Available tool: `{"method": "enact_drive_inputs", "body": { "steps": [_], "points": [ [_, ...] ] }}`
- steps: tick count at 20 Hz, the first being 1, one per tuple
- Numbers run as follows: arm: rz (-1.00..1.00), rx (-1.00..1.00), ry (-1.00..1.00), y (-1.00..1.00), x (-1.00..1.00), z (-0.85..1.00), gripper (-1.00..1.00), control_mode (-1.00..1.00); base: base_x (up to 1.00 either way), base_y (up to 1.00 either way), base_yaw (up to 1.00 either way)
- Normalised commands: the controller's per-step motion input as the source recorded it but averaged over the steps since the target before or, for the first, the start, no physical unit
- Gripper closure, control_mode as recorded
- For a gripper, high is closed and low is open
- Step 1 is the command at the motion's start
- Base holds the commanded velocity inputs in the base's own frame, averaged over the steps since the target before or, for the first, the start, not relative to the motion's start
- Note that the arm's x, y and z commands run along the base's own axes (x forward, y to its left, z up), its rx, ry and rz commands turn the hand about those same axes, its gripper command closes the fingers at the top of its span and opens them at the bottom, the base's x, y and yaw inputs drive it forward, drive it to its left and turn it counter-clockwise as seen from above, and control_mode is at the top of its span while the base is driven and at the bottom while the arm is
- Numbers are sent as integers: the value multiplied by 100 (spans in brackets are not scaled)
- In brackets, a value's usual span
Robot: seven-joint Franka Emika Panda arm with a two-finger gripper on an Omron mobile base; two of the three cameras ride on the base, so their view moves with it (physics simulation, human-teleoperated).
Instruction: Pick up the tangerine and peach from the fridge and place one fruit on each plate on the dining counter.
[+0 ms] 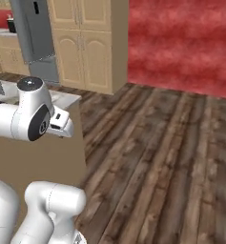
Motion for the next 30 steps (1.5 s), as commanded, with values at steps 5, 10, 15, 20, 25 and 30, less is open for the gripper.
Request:
{"method": "enact_drive_inputs", "body": {
  "steps": [5, 10, 15, 20, 25, 30],
  "points": [
    [0, 0, 0, 0, 0, 0, -100, 100, 100, -85, 56],
    [0, 0, 0, 0, 0, 0, -100, 100, 100, -87, 55],
    [0, 0, 0, 0, 0, 0, -100, 100, 100, -85, 55],
    [0, 0, 0, 0, 0, 0, -100, 100, 97, -92, 51],
    [0, 0, 0, 0, 0, 0, -100, 100, 55, -100, 37],
    [0, 0, 0, 0, 0, 0, -100, 100, 48, -100, 30]
  ]
}}
